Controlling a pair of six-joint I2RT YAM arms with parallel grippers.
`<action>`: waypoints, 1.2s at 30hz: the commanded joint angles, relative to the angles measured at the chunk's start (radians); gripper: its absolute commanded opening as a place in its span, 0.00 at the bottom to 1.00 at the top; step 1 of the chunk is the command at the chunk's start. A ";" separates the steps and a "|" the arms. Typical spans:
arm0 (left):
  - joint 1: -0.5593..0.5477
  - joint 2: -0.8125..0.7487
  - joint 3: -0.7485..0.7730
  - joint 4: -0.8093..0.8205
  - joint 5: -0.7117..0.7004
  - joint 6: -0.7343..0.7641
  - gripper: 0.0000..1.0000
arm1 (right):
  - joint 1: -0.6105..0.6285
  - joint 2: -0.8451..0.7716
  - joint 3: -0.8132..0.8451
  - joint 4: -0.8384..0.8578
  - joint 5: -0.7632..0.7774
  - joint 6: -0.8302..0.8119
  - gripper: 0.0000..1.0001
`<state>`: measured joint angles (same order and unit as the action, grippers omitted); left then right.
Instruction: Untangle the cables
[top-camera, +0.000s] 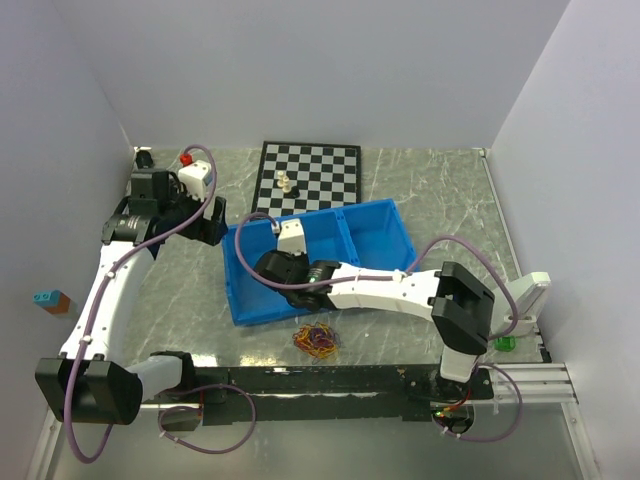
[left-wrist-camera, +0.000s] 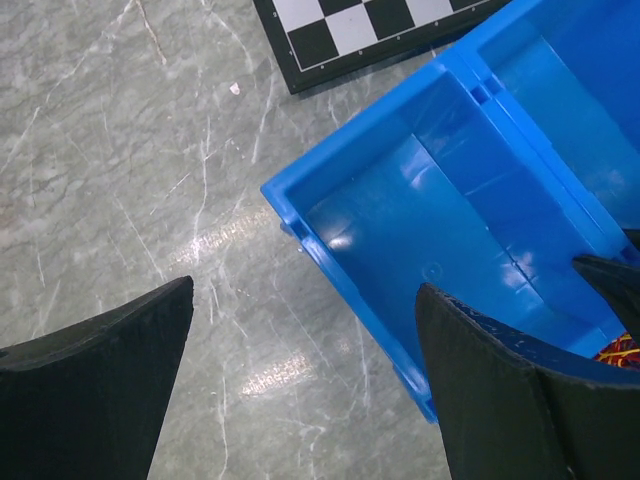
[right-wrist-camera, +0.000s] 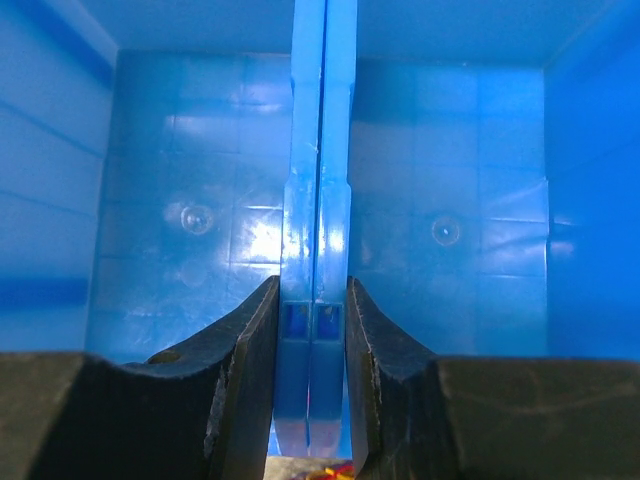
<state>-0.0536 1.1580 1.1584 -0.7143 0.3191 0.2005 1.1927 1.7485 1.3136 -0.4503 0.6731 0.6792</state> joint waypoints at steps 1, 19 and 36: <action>0.003 -0.023 -0.012 0.030 -0.009 0.014 0.97 | -0.019 0.026 0.067 0.050 -0.004 -0.015 0.00; 0.003 0.002 -0.081 0.026 0.026 0.028 0.97 | -0.018 0.027 0.164 0.029 -0.058 0.000 0.76; -0.017 0.038 -0.267 0.119 0.011 -0.004 0.97 | -0.583 -0.503 -0.407 0.030 -0.085 -0.023 0.77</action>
<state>-0.0586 1.1831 0.8974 -0.6842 0.3252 0.2146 0.6559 1.2388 0.9401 -0.4637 0.6518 0.7155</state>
